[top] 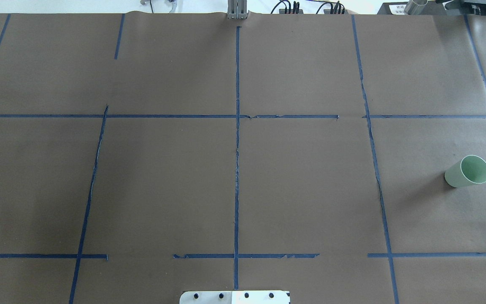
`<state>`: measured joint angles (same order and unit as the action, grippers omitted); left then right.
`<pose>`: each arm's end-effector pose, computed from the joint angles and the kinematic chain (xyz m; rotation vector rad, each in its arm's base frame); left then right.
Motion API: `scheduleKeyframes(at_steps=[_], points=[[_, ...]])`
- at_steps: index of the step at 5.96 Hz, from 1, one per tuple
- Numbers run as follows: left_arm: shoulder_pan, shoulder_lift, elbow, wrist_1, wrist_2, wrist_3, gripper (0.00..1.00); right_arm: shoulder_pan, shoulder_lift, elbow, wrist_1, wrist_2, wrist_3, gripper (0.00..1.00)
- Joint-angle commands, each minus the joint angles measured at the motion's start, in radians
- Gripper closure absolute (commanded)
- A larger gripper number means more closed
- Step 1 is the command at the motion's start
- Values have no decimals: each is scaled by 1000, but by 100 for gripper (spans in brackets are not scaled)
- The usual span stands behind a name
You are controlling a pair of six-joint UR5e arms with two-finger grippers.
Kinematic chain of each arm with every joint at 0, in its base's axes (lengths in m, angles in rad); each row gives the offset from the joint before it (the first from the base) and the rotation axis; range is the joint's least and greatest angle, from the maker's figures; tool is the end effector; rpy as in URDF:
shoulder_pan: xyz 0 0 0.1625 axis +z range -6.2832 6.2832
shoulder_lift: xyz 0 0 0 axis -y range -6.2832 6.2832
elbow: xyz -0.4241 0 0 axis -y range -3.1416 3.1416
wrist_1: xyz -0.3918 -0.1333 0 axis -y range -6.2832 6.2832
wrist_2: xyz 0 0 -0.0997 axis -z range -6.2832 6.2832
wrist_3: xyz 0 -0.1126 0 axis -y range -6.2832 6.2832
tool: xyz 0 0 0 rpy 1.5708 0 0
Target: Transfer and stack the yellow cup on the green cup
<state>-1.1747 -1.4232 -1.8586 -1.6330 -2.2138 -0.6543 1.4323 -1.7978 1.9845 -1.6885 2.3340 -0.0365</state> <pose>0.1096 -0.4326 0.5955 -0.1524 0.6532 -0.1834 0.0005 -0.3985 0.5773 0.0267 -0.7665 -0.1927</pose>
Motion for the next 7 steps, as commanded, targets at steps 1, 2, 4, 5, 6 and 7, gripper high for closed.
scheduleKeyframes(at_steps=[1,2,4,5,6,7], points=[[140,56,-71,8,148,-449,0,-1,3,4,1,8,-2,0],[255,52,-73,10,242,-740,0,-1,1,2,0,55,-2,0],[392,52,-80,103,387,-1115,0,-3,11,8,4,105,-3,0],[426,56,-97,151,443,-1303,0,-3,9,22,51,100,-2,0],[513,56,-97,236,501,-1475,0,-3,11,27,67,100,15,0],[564,53,-97,310,549,-1610,0,-15,12,24,96,76,26,0]])
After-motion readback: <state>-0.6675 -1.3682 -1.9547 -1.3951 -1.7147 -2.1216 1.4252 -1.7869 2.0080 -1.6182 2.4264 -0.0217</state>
